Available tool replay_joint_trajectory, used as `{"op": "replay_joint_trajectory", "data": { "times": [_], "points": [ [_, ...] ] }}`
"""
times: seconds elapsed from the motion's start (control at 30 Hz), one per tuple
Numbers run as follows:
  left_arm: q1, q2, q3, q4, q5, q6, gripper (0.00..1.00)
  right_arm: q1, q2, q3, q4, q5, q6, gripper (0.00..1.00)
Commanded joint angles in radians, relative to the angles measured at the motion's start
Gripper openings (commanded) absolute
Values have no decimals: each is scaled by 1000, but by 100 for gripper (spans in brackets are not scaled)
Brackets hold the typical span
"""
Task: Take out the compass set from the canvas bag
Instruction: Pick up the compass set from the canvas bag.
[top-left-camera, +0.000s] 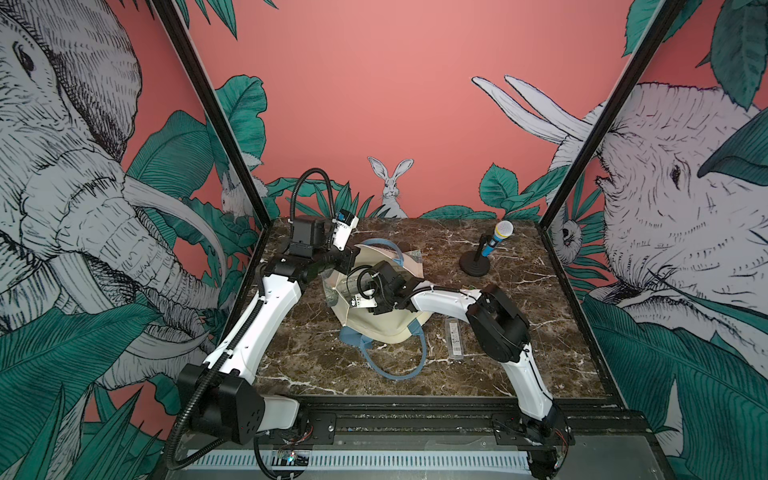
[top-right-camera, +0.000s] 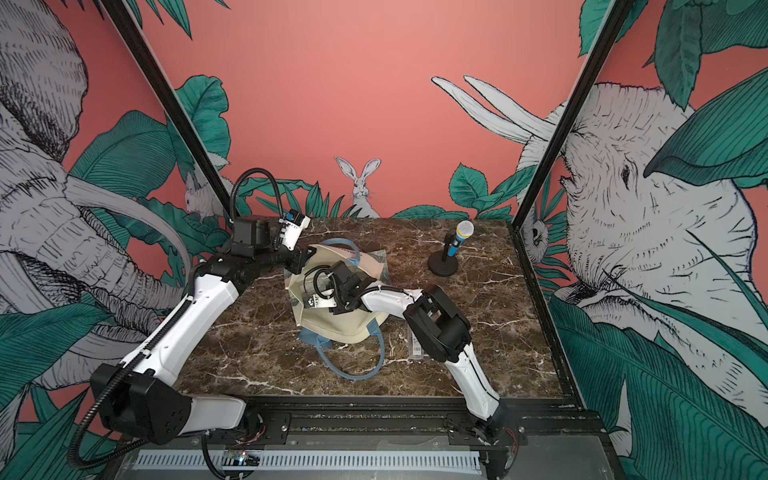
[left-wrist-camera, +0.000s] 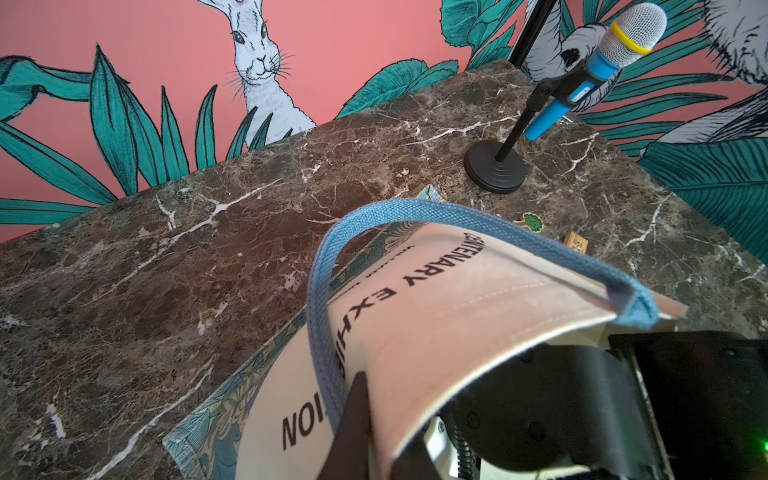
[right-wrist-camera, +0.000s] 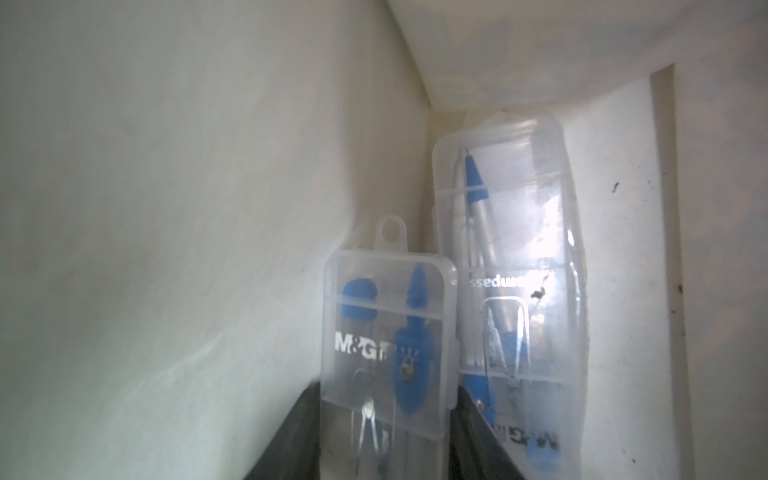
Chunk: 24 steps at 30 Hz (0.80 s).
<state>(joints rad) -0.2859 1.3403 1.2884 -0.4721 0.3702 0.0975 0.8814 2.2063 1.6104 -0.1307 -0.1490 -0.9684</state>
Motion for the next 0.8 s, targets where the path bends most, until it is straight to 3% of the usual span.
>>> {"op": "replay_joint_trajectory", "data": {
  "times": [0.0,0.77],
  "points": [
    [-5,-61,6,69,25,-8,0,-4,-34,-26,-35,-9,16,33],
    [-5,-63,5,67,8,-1,0,-3,-231,-121,-98,54,100,32]
  ]
}}
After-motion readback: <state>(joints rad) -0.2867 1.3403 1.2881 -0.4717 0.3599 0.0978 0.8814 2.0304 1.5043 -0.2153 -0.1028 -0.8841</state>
